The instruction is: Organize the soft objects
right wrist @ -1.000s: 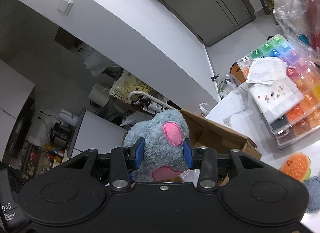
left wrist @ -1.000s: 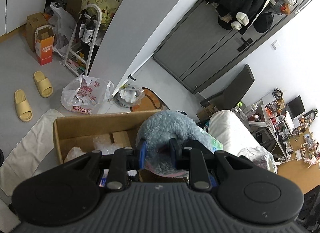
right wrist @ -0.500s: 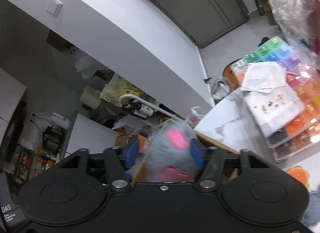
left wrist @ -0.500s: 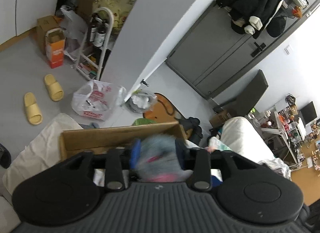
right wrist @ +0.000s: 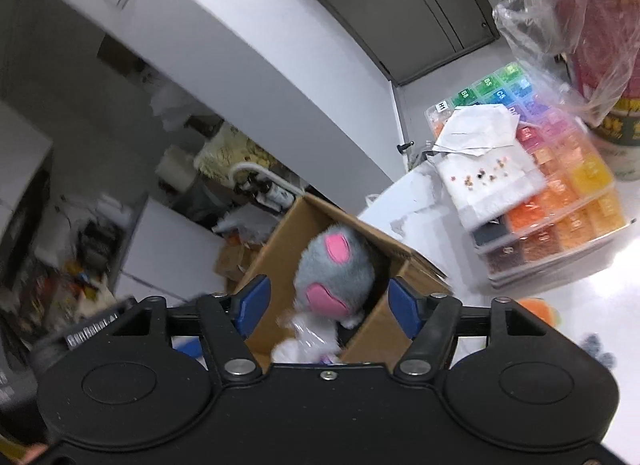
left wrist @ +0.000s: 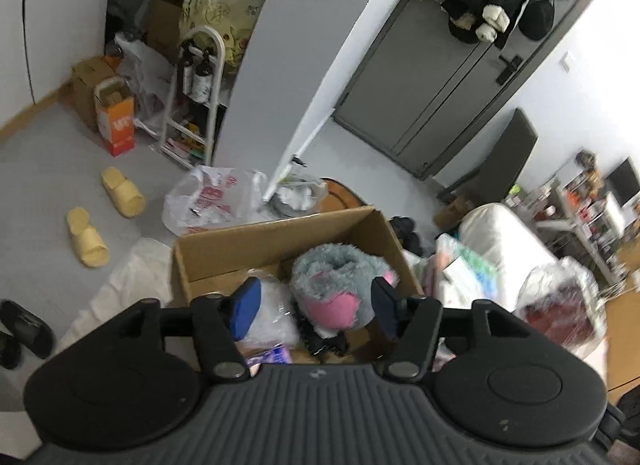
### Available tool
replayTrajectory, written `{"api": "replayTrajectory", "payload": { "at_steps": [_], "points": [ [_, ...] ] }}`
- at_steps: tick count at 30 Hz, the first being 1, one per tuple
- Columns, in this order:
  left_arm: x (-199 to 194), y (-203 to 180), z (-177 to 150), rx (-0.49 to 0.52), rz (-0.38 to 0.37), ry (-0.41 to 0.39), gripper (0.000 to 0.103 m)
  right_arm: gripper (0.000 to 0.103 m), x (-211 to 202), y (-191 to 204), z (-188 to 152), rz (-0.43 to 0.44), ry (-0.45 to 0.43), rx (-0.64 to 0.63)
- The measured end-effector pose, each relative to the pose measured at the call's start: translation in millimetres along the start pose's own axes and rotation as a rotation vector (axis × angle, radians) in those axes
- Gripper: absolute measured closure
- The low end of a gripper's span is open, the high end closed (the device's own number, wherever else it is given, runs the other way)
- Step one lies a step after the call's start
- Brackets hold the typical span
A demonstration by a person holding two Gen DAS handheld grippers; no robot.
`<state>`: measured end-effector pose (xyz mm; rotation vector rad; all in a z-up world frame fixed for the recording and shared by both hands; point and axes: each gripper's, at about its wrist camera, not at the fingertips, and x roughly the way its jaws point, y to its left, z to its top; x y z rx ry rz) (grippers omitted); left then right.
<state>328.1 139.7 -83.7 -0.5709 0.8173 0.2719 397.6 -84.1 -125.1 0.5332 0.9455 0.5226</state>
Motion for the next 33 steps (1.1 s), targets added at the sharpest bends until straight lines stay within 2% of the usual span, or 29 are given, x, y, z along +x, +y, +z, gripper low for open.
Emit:
{"api": "replayTrajectory", "payload": {
  "at_steps": [4, 6, 10, 17, 26, 33],
  "points": [
    [-14.3, -8.4, -8.2, 0.075, 0.002, -0.004, 0.033, 0.032, -21.5, -1.0, -3.7, 0.007, 0.011, -0.037],
    [-20.4, -9.7, -10.5, 0.092, -0.001, 0.002, 0.030, 0.026, -33.2, 0.7, -4.2, 0.002, 0.004, -0.062],
    [-32.9, -18.4, -18.3, 0.156, 0.015, -0.005, 0.024, 0.025, -54.7, 2.2, -4.4, -0.018, 0.008, -0.081],
    [-66.4, -29.6, -32.1, 0.194, 0.005, -0.022, 0.017, 0.015, -92.5, 7.0, -7.8, -0.032, -0.039, -0.121],
    [-113.9, -32.4, -50.8, 0.217, -0.030, -0.030, 0.017, 0.003, -156.7, 19.3, -23.2, -0.078, -0.138, -0.146],
    [-142.0, -36.3, -71.7, 0.278, -0.067, -0.035, 0.017, 0.000, -187.4, 27.0, -36.5, -0.080, -0.202, -0.154]
  ]
}}
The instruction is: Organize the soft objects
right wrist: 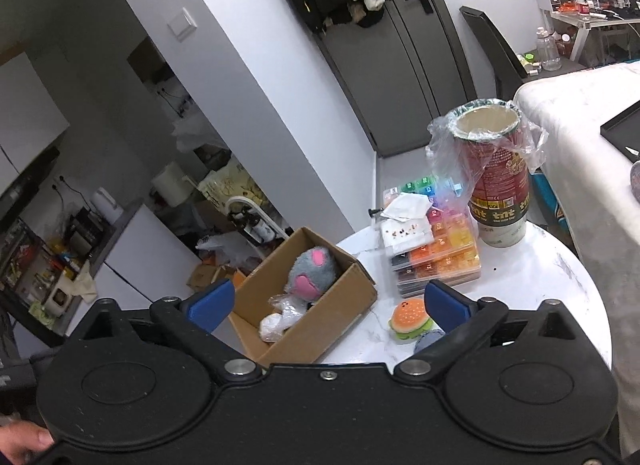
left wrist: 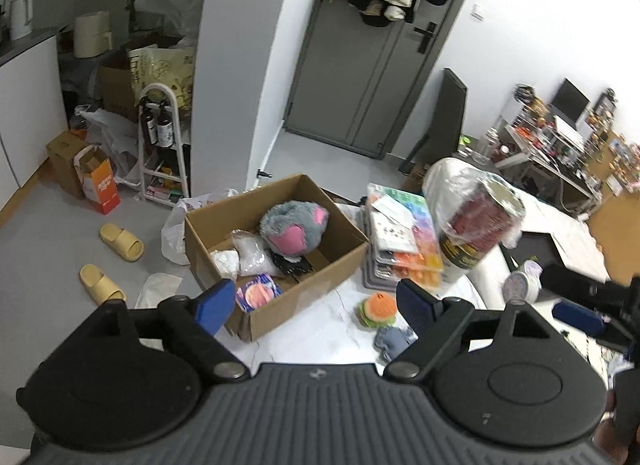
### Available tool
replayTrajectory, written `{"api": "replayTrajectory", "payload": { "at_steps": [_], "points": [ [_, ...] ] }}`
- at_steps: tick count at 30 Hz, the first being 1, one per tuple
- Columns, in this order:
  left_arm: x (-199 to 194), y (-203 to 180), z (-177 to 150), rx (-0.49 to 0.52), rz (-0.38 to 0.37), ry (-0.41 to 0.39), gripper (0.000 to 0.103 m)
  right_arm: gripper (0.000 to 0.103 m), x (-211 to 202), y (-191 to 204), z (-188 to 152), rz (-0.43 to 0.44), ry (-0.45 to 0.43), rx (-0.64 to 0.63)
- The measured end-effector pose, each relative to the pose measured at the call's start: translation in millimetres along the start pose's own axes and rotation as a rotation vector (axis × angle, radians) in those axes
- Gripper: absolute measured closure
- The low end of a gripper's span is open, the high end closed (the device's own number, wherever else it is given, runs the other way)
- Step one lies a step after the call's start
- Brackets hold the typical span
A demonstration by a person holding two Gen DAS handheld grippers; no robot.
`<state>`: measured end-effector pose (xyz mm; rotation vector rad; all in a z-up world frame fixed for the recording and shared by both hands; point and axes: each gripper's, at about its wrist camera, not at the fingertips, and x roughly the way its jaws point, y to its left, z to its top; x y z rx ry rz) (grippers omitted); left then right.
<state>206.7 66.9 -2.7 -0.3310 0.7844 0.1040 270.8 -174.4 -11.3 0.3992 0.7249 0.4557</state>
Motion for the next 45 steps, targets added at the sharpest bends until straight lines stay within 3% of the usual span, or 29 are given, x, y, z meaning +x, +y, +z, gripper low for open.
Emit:
{"api": "replayTrajectory", "payload": {
  "at_steps": [19, 35, 45],
  "points": [
    [-2.3, -4.5, -29.9, 0.028, 0.009, 0.001, 0.017, 0.000, -9.3, -15.3, -36.3, -0.033, 0.015, -0.020],
    [7.5, -19.1, -56.6, 0.102, 0.029, 0.041, 0.017, 0.000, -19.3, -50.5, -74.0, -0.055, 0.049, 0.026],
    [21.0, -29.0, -63.1, 0.176, 0.061, 0.053, 0.017, 0.000, -11.3, -57.9, -87.7, -0.085, 0.058, -0.015]
  ]
}}
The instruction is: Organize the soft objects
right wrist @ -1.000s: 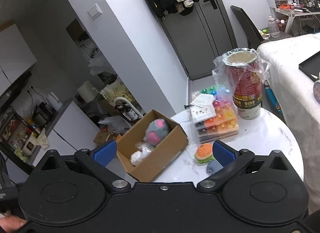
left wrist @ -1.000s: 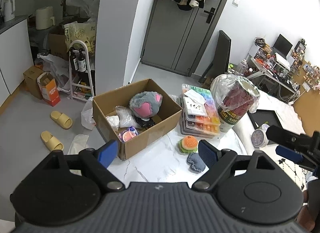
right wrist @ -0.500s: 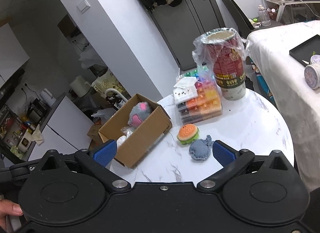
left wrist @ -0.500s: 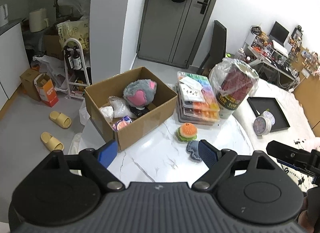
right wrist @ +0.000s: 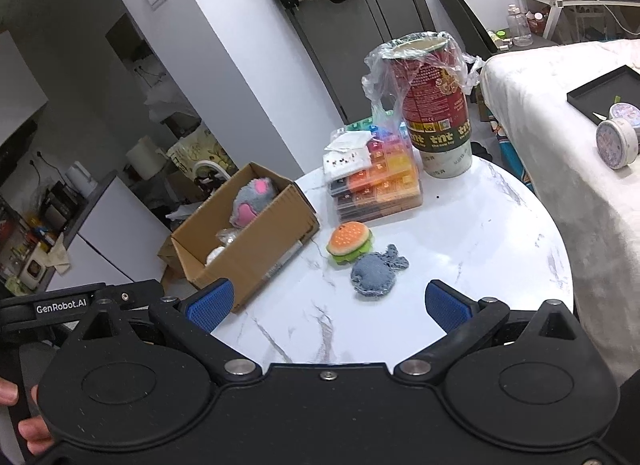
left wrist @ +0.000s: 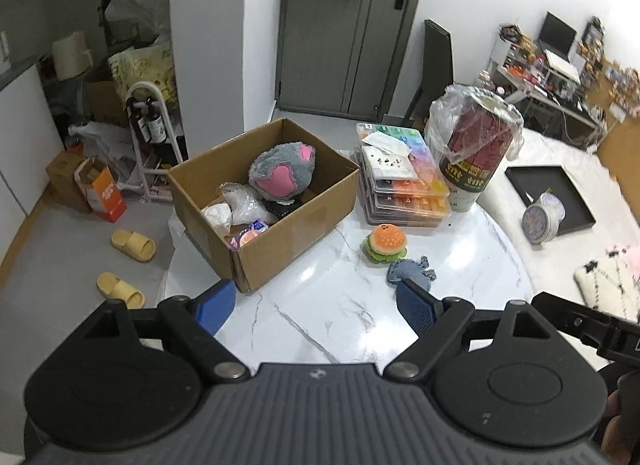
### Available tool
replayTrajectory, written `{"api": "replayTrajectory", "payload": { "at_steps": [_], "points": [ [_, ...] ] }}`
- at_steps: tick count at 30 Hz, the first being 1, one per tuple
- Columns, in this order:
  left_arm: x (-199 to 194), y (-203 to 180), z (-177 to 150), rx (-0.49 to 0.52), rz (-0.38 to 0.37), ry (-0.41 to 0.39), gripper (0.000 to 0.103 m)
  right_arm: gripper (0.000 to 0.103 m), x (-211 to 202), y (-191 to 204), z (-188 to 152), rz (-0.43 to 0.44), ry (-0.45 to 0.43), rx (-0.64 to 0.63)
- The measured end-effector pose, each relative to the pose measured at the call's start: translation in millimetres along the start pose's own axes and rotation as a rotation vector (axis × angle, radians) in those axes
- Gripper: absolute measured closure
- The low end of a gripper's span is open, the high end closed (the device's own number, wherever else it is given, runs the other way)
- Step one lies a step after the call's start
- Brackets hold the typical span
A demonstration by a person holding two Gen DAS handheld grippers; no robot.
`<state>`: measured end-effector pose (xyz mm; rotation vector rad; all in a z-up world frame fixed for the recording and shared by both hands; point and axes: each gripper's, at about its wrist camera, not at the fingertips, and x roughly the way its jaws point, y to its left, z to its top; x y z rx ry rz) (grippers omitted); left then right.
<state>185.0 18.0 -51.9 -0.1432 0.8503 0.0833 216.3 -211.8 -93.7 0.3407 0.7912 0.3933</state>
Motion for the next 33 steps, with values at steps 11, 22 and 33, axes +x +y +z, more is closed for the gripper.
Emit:
{"api": "replayTrajectory", "payload": {
  "at_steps": [11, 22, 33],
  "points": [
    [24.5, -16.9, 7.3, 0.020, -0.004, 0.021, 0.017, 0.000, 14.3, -13.2, -5.7, -0.018, 0.008, 0.005],
    [55.7, -26.3, 21.5, 0.027, -0.019, 0.039, 0.017, 0.002, 42.4, -19.4, -12.3, -0.026, 0.010, -0.010],
    [89.5, -37.1, 35.3, 0.020, -0.047, 0.039, 0.020, 0.022, 77.1, -29.8, -15.8, -0.027, 0.053, 0.050]
  ]
}}
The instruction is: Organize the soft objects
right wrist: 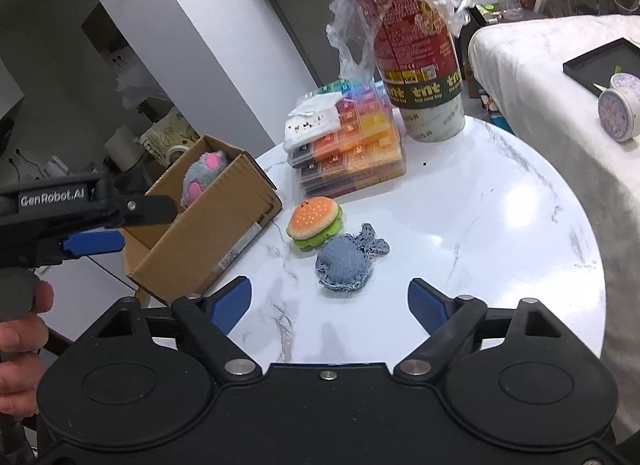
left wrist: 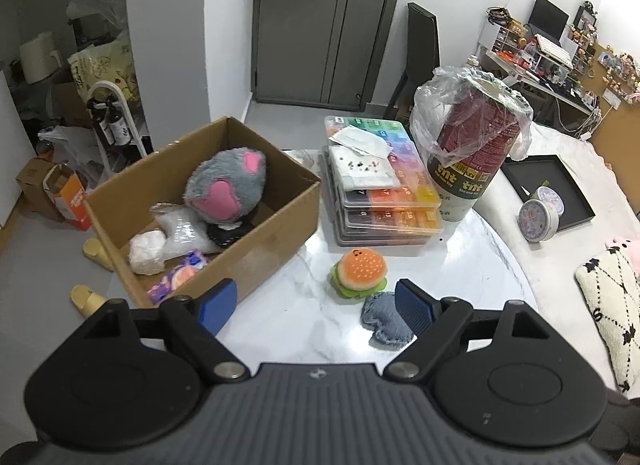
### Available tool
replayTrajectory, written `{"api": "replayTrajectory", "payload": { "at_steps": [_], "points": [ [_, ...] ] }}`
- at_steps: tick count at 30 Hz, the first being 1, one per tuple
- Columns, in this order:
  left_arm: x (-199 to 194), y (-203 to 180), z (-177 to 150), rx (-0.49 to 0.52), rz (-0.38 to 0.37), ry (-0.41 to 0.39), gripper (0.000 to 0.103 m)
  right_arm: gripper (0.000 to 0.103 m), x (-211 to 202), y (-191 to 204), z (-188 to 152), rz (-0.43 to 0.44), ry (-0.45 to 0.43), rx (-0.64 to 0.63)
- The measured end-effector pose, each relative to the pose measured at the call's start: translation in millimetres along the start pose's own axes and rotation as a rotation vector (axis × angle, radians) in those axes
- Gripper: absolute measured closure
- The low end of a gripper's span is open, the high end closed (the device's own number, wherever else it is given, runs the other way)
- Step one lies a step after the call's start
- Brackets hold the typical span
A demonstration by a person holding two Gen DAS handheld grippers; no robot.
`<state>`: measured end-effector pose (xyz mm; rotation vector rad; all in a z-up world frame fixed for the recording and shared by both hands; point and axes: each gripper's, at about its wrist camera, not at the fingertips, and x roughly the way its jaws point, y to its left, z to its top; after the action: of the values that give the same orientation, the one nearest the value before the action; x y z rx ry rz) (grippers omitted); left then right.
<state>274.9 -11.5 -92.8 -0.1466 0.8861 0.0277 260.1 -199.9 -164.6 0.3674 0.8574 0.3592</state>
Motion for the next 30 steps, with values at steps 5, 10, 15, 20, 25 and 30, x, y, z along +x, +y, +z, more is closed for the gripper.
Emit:
{"api": "replayTrajectory", "payload": {
  "at_steps": [5, 10, 15, 20, 25, 30],
  "points": [
    [18.7, -8.7, 5.7, -0.001, -0.009, 0.012, 0.020, 0.025, 12.7, -0.3, 1.4, 0.002, 0.008, 0.009],
    [36.7, -13.7, 8.8, -0.012, -0.020, 0.029, 0.022, 0.028, 26.8, -4.5, 0.9, -0.011, 0.022, 0.028],
    [59.4, -16.5, 6.9, -0.019, -0.029, 0.044, 0.028, 0.032, 46.0, -12.4, -0.1, -0.023, 0.026, 0.061],
    [81.0, -17.9, 2.4, -0.038, -0.047, 0.062, 0.033, 0.032, 66.1, -17.9, -0.5, -0.025, 0.028, 0.088],
    [98.1, -17.9, -1.5, -0.053, -0.047, 0.069, 0.034, 0.032, 80.2, -17.6, 1.2, -0.035, 0.017, 0.081],
    [106.0, -11.5, -5.8, -0.080, -0.053, 0.065, 0.035, 0.033, 91.9, -12.3, 0.7, -0.037, 0.017, 0.051]
  ]
}}
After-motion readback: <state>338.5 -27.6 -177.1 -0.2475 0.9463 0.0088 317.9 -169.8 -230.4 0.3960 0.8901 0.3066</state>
